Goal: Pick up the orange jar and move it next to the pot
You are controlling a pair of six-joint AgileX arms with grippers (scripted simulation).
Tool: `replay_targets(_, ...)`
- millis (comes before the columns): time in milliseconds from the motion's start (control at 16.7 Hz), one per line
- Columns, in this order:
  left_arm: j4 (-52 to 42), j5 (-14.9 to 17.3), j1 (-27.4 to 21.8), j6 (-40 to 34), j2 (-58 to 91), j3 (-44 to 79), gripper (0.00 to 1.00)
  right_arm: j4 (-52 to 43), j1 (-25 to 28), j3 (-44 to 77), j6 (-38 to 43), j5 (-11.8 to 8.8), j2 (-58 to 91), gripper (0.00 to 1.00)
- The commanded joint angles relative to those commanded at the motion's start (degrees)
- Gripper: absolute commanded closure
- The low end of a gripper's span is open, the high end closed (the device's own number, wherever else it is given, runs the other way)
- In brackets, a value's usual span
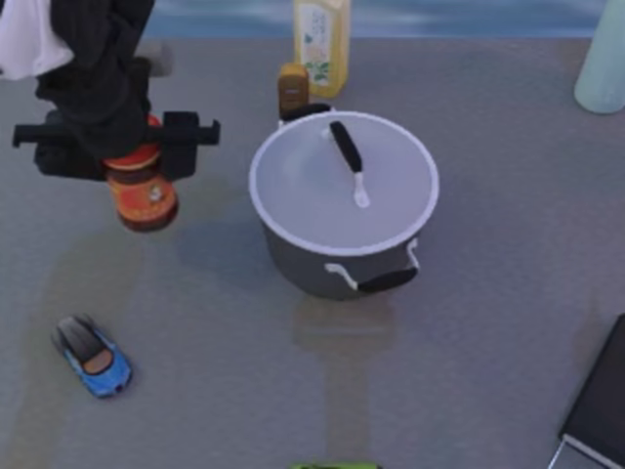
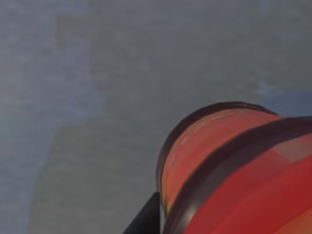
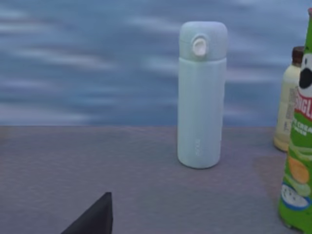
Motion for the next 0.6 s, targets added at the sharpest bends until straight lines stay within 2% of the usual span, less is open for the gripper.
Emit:
replay_targets(180, 2.0, -1.5, -1.8, -3.9, -1.3, -2.7, 1.00, 0.0, 0.0, 0.0, 0.0, 0.0, 0.0, 0.00)
replay_targets(600, 4.1, -1.4, -1.4, -3.8, 0.0, -3.7, 1.00, 0.0, 0.0, 0.0, 0.0, 0.0, 0.0, 0.00)
